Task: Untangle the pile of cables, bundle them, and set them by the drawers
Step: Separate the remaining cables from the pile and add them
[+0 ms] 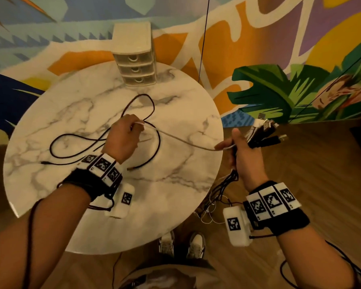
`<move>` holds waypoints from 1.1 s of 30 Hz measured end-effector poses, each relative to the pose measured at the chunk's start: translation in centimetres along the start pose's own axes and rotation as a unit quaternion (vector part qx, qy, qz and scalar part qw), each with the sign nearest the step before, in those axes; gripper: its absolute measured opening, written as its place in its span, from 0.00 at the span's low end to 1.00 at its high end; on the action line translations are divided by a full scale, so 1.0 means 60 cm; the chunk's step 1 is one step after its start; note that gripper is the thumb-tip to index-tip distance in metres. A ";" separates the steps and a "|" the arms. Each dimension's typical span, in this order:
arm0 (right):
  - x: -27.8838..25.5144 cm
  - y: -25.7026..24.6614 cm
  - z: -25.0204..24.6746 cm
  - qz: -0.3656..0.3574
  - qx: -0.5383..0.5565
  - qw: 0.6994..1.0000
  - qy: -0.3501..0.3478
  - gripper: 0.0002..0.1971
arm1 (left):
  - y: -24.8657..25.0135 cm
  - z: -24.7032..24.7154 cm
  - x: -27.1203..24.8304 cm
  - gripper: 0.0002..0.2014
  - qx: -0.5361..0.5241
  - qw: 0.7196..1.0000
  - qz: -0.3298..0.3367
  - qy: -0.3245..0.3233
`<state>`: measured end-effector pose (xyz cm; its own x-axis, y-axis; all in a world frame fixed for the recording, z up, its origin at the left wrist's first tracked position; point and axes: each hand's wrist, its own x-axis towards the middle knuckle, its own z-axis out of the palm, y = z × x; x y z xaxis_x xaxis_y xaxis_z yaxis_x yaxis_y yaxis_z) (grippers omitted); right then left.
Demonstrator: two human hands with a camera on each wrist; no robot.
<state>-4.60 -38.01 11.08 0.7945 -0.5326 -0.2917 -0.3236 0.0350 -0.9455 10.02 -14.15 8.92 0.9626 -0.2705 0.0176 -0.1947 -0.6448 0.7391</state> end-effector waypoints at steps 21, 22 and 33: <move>0.017 0.022 -0.046 0.014 0.099 0.984 0.150 0.29 | -0.078 -0.072 0.002 0.24 0.211 0.967 -0.110 -0.090; 0.017 0.024 -0.048 0.017 0.103 0.982 0.155 0.30 | -0.075 -0.074 0.001 0.25 0.182 0.974 -0.111 -0.074; 0.005 0.047 -0.061 0.018 0.099 0.982 0.162 0.27 | 0.133 -0.012 -0.047 0.25 -0.272 0.958 -0.043 -0.075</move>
<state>-7.13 -41.16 8.88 0.5695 -0.7675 -0.2944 -0.2165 0.2055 -0.9544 5.87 -18.05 15.25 0.9246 -0.3596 -0.1260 0.0506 -0.2118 0.9760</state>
